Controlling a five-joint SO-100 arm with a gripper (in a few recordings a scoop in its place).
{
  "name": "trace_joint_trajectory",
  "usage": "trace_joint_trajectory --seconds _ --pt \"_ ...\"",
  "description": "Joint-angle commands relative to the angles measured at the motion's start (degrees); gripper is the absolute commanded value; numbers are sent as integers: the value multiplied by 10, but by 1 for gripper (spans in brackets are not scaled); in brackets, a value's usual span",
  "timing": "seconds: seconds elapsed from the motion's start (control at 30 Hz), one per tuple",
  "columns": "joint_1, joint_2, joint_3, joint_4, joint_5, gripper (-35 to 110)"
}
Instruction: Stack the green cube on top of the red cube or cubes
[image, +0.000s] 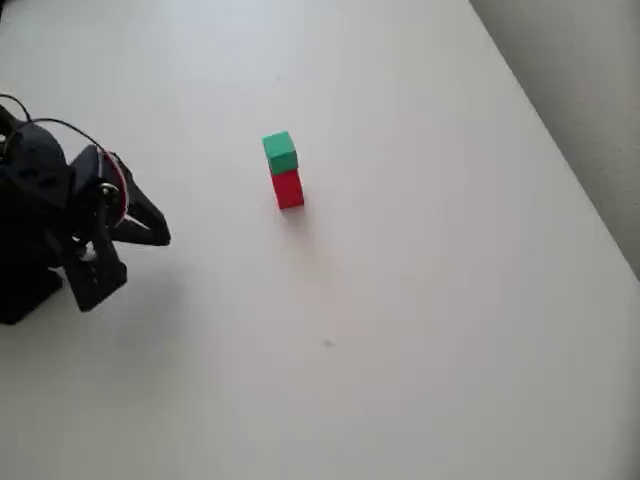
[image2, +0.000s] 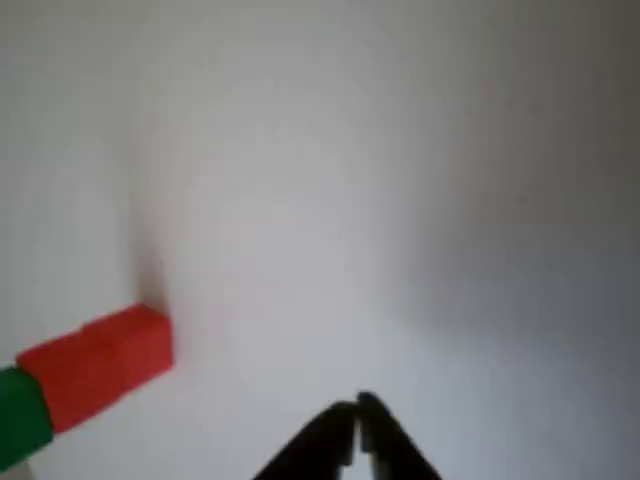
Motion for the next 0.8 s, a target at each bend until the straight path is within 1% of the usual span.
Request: trace_joint_trajectory --seconds 0.0,0.13,0.27,0.77 --pt "9 2 -3 -11 7 -2" --pt "4 2 -3 -10 4 -2" --pt "-18 2 -3 -8 -19 -2" --pt "-19 2 -3 -8 -19 -2"
